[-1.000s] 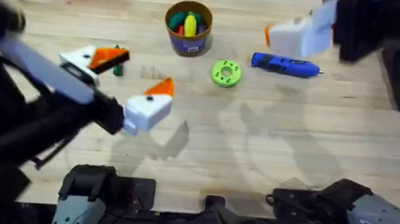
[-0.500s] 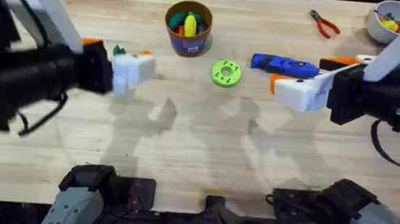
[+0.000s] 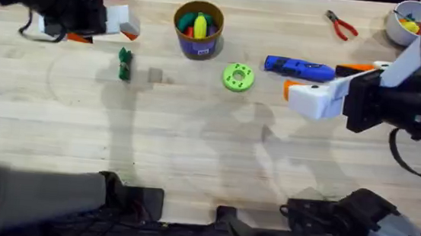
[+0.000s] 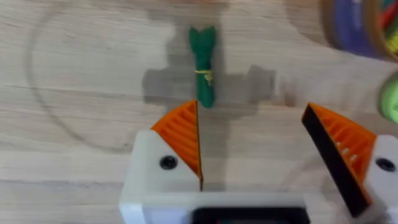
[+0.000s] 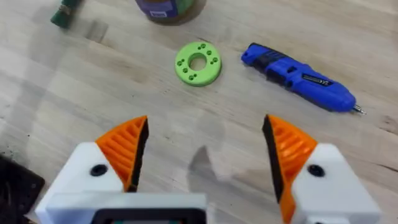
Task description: Pick up the gripper from the table and insert it into the empty holder that is missing its gripper. Then pick up a screw, insert it into the mounting hole, and use the screwdriver to tighten it. Finally, clean up the table by picking up the vegetable and placing it into the bucket.
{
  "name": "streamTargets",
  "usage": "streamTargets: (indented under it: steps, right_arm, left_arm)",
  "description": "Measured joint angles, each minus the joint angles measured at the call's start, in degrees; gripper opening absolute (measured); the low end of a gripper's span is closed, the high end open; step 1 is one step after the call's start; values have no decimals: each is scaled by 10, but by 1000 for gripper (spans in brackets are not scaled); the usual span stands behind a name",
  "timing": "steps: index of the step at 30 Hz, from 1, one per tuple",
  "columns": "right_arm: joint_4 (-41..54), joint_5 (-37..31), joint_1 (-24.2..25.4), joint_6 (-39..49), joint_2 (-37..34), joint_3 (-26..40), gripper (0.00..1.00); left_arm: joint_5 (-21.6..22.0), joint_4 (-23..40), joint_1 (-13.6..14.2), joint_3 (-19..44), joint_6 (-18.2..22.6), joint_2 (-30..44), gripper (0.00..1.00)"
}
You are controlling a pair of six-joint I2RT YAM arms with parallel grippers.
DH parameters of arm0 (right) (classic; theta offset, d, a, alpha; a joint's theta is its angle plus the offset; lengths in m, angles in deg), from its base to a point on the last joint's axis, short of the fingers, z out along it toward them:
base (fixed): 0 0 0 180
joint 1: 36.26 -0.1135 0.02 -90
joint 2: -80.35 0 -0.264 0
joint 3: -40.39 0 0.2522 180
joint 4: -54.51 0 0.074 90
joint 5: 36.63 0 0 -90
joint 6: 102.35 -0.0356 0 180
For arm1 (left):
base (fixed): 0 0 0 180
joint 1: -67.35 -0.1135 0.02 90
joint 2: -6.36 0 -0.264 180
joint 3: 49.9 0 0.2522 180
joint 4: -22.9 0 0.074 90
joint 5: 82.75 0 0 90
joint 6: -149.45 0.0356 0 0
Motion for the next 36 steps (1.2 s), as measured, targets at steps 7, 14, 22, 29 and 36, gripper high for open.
streamTargets:
  steps: [7, 14, 22, 29, 36]
  right_arm:
    - [4, 0, 0, 0, 0, 0, 994]
    - [10, 0, 0, 0, 0, 0, 994]
    - [17, 0, 0, 0, 0, 0, 994]
    - [17, 0, 0, 0, 0, 0, 994]
    - [17, 0, 0, 0, 0, 0, 994]
  left_arm:
    - [50, 1, -2, 73, 9, 151, 985]
    - [63, -1, -2, 103, 16, 246, 989]
    - [82, 7, -2, 109, 44, 309, 943]
    - [85, 7, -3, 113, 52, 312, 244]
    - [83, 20, -3, 123, 56, 317, 23]
